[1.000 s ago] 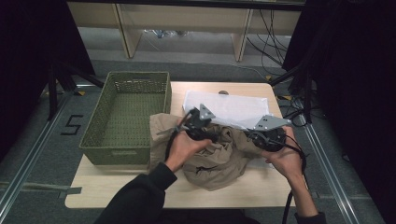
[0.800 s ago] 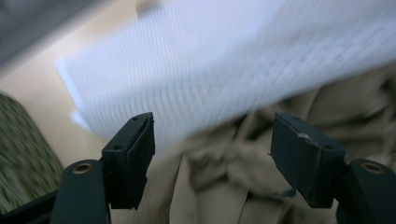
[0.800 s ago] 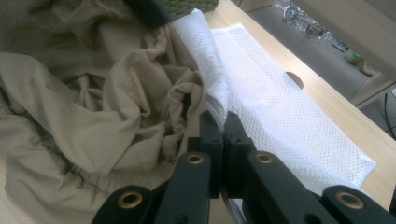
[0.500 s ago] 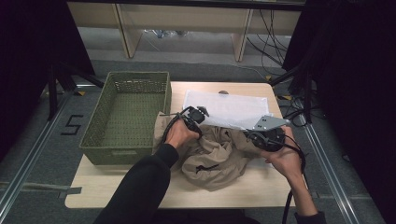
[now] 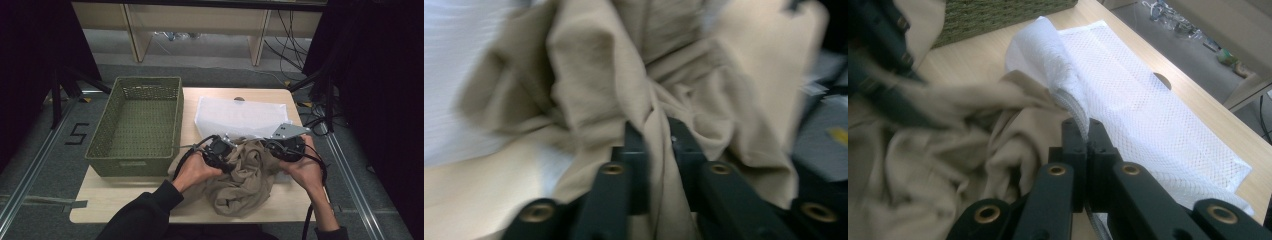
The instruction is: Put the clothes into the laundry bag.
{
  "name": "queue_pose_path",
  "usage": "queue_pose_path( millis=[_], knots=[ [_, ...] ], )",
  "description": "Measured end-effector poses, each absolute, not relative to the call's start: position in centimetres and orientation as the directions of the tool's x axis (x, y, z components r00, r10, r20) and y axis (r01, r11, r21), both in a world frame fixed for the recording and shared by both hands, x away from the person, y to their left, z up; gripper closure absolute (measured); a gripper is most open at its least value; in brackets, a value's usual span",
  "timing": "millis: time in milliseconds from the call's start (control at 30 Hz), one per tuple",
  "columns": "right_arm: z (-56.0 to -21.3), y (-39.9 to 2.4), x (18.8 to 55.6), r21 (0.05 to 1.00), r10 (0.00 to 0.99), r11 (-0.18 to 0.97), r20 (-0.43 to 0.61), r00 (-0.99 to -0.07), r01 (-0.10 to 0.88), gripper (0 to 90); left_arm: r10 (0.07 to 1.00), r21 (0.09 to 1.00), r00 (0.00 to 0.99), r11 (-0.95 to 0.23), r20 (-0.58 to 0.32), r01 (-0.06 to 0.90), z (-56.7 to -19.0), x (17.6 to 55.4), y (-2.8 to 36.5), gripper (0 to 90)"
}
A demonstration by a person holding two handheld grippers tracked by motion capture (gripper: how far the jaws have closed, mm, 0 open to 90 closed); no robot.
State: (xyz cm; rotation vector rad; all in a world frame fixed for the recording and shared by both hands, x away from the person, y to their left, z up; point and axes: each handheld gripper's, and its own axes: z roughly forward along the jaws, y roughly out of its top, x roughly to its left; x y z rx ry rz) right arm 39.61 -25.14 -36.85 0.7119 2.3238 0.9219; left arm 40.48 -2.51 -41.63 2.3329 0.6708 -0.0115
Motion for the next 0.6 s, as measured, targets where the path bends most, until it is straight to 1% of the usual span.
queue_pose_path(
  millis=[67,100,200,267,300,333,367,400,467,500,533,567,600],
  knots=[
    [-36.9,-25.2,39.6,0.732,0.642,0.623,-0.277,-0.715,0.276,90.0,0.469,0.620,0.847,-0.594,-0.250,0.512,-42.4,40.0,-2.9,54.5],
    [-36.9,-25.2,39.6,0.731,0.643,0.622,-0.273,-0.715,0.281,90.0,0.470,0.624,0.844,-0.586,-0.257,0.516,-42.8,39.7,-3.1,46.2],
    [-36.9,-25.1,39.5,0.730,0.650,0.618,-0.266,-0.712,0.292,90.0,0.480,0.622,0.847,-0.597,-0.230,0.507,-43.9,38.8,-3.9,26.8],
    [-36.9,-25.0,39.5,0.728,0.646,0.623,-0.270,-0.714,0.287,90.0,0.473,0.626,0.860,-0.617,-0.190,0.477,-44.4,38.5,-4.4,20.4],
    [-36.9,-25.0,39.5,0.725,0.637,0.630,-0.278,-0.719,0.278,90.0,0.484,0.633,0.851,-0.598,-0.205,0.493,-44.7,38.4,-4.8,14.8],
    [-36.9,-24.9,39.5,0.723,0.636,0.630,-0.272,-0.722,0.282,90.0,0.490,0.630,0.846,-0.594,-0.209,0.500,-44.9,38.4,-5.0,11.8],
    [-36.9,-24.8,39.5,0.723,0.631,0.634,-0.279,-0.723,0.275,90.0,0.488,0.622,0.853,-0.615,-0.184,0.485,-45.0,38.4,-5.3,10.3],
    [-36.9,-24.8,39.4,0.720,0.633,0.635,-0.278,-0.723,0.279,90.0,0.503,0.619,0.849,-0.618,-0.162,0.485,-45.3,38.4,-5.6,10.7],
    [-36.9,-24.8,39.4,0.721,0.632,0.635,-0.281,-0.722,0.276,90.0,0.495,0.603,0.865,-0.666,-0.085,0.440,-45.7,38.8,-6.0,15.0],
    [-36.9,-24.8,39.4,0.720,0.634,0.635,-0.280,-0.721,0.279,90.0,0.512,0.603,0.855,-0.658,-0.083,0.452,-46.0,38.9,-6.2,16.4],
    [-36.9,-24.8,39.3,0.721,0.634,0.634,-0.278,-0.722,0.279,90.0,0.501,0.601,0.864,-0.675,-0.054,0.428,-46.2,39.1,-6.3,27.5],
    [-36.9,-24.8,39.4,0.722,0.629,0.636,-0.281,-0.725,0.272,90.0,0.489,0.607,0.872,-0.689,-0.014,0.396,-46.4,39.2,-6.3,42.4],
    [-36.9,-24.8,39.4,0.723,0.623,0.638,-0.282,-0.730,0.266,90.0,0.496,0.610,0.868,-0.690,0.004,0.391,-46.6,39.3,-6.4,53.8]
  ],
)
